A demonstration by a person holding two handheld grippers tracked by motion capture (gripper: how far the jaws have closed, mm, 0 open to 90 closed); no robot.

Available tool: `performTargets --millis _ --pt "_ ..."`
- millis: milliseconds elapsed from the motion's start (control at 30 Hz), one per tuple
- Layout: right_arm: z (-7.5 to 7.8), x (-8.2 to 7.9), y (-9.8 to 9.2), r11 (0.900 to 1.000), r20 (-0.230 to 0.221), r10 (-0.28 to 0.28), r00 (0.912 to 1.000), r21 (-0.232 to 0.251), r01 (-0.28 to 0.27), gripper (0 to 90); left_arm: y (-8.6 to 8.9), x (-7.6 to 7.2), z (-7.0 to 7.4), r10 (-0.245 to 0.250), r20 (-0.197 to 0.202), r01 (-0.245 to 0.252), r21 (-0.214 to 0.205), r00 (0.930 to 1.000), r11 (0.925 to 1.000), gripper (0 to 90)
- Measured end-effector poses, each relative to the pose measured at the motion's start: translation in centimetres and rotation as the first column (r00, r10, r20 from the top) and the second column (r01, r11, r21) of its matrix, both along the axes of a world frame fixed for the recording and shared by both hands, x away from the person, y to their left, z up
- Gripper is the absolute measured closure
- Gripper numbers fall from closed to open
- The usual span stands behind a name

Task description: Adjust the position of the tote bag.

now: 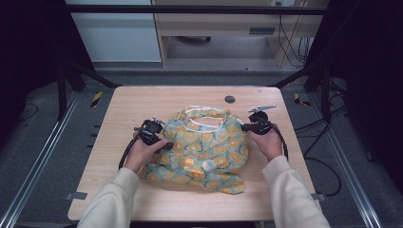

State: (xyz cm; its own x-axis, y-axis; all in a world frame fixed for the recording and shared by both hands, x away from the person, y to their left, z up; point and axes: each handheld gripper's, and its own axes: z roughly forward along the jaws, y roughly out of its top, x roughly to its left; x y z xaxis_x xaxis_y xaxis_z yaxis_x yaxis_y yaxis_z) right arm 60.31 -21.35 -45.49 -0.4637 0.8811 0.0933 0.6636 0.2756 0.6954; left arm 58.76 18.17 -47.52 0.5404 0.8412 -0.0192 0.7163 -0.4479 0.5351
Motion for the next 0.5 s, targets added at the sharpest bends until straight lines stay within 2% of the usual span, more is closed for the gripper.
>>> performTargets --millis 100,200,300,367,500 --pt "-0.06 0.0 -0.11 1.0 0.001 -0.001 1.0 0.0 0.001 83.6 -0.27 0.1 -0.07 -0.01 -0.007 0.01 -0.007 0.9999 0.9999 4.1" --pt "-0.08 -0.02 -0.16 1.0 -0.001 -0.002 1.0 0.003 0.002 83.5 -0.61 0.12 0.02 -0.028 -0.011 0.028 -0.009 0.9995 0.9996 10.9" --pt "-0.04 -0.04 -0.23 1.0 0.004 -0.001 1.0 -0.002 0.001 83.5 -0.8 0.13 0.29 -0.018 0.03 0.018 -0.01 0.9994 0.9998 13.8" --pt "0.0 -0.08 -0.17 1.0 0.005 0.001 1.0 0.001 -0.001 83.6 -0.72 0.29 0.42 -0.013 0.043 0.013 -0.02 0.999 0.9997 18.1" --pt "0.03 -0.16 -0.18 1.0 0.009 0.004 1.0 0.001 -0.004 83.7 -0.61 0.84 -0.1 0.016 0.043 -0.016 -0.011 0.9989 0.9998 12.1"
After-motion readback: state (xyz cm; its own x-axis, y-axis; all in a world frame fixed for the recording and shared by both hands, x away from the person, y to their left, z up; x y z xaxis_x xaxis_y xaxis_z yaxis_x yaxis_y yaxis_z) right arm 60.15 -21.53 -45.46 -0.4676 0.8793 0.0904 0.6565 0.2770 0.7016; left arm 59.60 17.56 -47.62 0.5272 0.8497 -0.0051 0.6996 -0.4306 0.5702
